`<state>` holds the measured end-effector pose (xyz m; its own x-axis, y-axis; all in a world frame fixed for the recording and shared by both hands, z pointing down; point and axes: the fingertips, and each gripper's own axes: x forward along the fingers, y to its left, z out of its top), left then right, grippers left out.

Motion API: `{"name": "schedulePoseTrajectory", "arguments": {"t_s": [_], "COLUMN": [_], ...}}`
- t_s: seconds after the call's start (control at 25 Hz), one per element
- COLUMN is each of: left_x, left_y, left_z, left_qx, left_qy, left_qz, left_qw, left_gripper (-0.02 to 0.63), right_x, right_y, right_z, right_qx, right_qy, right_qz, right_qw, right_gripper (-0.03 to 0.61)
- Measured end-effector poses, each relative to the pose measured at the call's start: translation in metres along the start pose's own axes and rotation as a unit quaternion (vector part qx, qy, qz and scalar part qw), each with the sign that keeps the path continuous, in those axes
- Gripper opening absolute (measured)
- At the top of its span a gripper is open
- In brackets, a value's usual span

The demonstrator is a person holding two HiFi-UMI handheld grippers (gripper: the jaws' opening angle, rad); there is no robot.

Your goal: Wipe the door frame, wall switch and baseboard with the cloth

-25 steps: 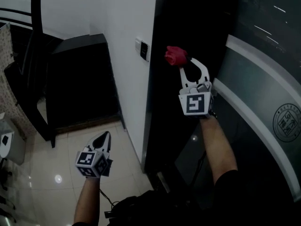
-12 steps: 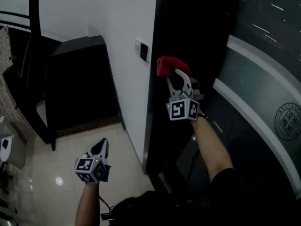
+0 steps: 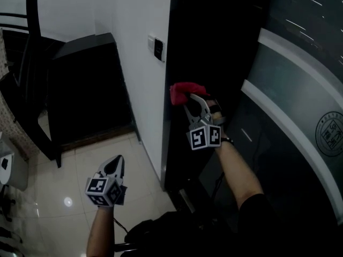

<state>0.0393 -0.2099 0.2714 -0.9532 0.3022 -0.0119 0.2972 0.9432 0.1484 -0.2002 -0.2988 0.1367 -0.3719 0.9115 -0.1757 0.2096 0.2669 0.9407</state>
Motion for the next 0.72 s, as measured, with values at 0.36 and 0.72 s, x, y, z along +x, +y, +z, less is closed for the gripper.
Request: {"name": "schedulePoseTrajectory", "arguments": {"t_s": [0.36,0.72], "left_x": [0.005,0.003], "left_y": [-0.013,-0.010], "left_z": [-0.028,-0.044], "left_qx": [-0.012,-0.019], "left_qy": [0.017,0.010], "left_qz": [-0.008,0.009], "left_qw": [0.9998,0.9997], "left_gripper": [0.000,0.000], "right_x": [-0.014,-0.022], "right_y": [0.069,0.113], "right_z": [-0.025,-0.041], "right_qx": [0.006,0.010], "right_qy": [0.017,0.019], "right_qz": [0.053,0.086], "right_qw": [0.998,0.996], "right_gripper": [0.064,0.064]}}
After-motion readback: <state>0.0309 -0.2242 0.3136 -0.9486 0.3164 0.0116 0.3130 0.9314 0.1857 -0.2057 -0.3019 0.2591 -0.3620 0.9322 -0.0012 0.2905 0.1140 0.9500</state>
